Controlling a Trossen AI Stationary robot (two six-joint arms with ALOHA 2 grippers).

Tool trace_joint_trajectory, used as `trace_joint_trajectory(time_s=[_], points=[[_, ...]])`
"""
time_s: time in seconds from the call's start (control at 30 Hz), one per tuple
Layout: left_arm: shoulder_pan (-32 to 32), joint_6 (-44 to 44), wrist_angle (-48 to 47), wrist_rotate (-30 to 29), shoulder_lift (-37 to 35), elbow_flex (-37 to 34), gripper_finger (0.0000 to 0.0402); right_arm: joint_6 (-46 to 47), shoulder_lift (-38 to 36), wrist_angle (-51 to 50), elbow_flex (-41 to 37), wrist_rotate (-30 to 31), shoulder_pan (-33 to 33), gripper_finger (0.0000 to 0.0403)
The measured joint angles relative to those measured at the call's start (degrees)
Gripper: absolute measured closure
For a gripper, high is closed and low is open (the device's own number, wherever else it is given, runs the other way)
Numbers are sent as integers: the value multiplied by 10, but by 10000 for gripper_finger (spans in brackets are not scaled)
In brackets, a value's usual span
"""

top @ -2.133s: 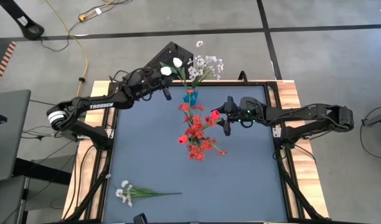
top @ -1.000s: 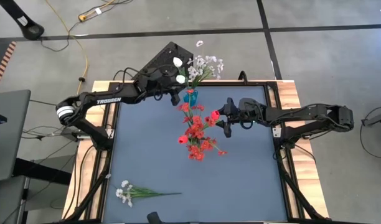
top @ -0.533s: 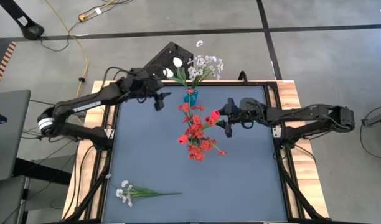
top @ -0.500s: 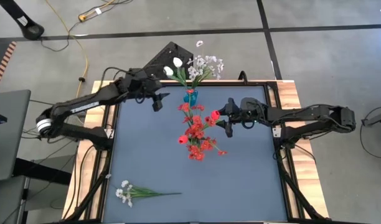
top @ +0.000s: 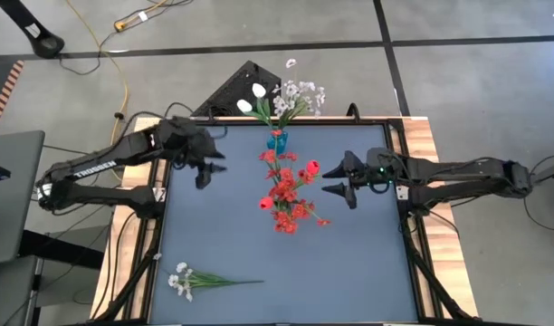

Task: Sort flowers into vase by color
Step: Put the white flowers into the blue vase

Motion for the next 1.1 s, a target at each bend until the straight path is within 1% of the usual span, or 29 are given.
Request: trace_joint_trajectory(time_s=[0.1, 0.2, 0.3, 0.37, 0.47, 0.57, 0.67, 0.77, 0.87, 0.97, 1.1], points=[[-73, -39, 10, 9, 7, -14, 223, 13, -10, -18, 0, 0, 35, 159], [-161, -86, 17, 5, 23, -39, 223, 28, -9, -28, 0, 2, 72, 159], [-256, -144, 57, -8, 41, -73, 223, 36, 1, -33, 0, 28, 113, 159], [-321, -183, 93, -24, 59, -99, 223, 45, 10, -32, 0, 47, 140, 159], [-418, -225, 150, -67, 90, -127, 223, 64, 24, -32, 0, 63, 177, 159], [-502, -261, 179, -109, 129, -136, 223, 87, 37, -31, 0, 82, 212, 159], [-571, -310, 205, -142, 170, -135, 223, 116, 50, -30, 0, 106, 245, 159], [-624, -364, 225, -161, 212, -135, 223, 144, 65, -24, 0, 131, 279, 159], [-659, -406, 233, -182, 251, -135, 223, 163, 85, -9, 0, 157, 312, 159], [-677, -433, 235, -190, 282, -135, 223, 168, 107, 20, 0, 171, 338, 159], [-689, -439, 252, -181, 311, -135, 223, 179, 133, 59, 0, 181, 361, 159]])
